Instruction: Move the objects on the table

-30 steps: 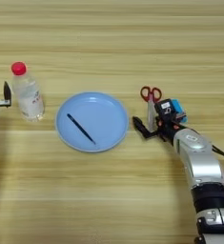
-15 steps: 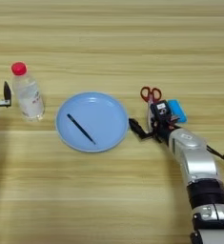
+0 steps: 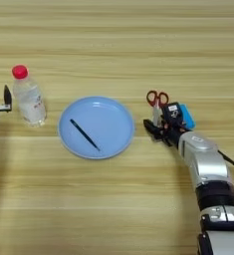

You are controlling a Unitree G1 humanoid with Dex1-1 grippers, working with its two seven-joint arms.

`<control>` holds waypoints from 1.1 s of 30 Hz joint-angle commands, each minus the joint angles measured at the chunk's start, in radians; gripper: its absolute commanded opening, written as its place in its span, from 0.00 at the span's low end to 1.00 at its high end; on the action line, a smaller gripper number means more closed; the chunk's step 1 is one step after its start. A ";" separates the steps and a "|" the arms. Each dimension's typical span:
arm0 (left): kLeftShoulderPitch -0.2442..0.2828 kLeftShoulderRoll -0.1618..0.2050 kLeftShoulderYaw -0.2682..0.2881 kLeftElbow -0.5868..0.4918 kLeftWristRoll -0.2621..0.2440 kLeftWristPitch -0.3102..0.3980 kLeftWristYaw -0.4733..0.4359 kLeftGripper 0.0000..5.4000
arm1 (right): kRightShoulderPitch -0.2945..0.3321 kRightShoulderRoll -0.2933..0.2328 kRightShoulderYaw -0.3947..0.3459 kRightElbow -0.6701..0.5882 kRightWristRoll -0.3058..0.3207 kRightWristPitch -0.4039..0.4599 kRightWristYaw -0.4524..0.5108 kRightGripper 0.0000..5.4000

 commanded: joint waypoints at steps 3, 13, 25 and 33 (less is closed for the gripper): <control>-0.008 0.004 0.000 0.003 0.010 0.002 0.002 1.00 | 0.029 -0.008 0.000 0.026 -0.020 0.040 -0.027 0.43; -0.010 0.001 -0.001 0.004 0.011 0.004 0.005 1.00 | 0.034 -0.015 0.008 0.013 -0.020 0.057 -0.024 0.21; -0.014 -0.003 -0.004 0.006 0.012 0.006 0.008 1.00 | 0.091 -0.030 0.030 -0.092 -0.018 0.139 -0.014 0.13; -0.015 -0.007 -0.008 0.000 0.015 0.010 0.012 1.00 | 0.186 -0.040 0.041 -0.261 0.000 0.233 -0.007 0.13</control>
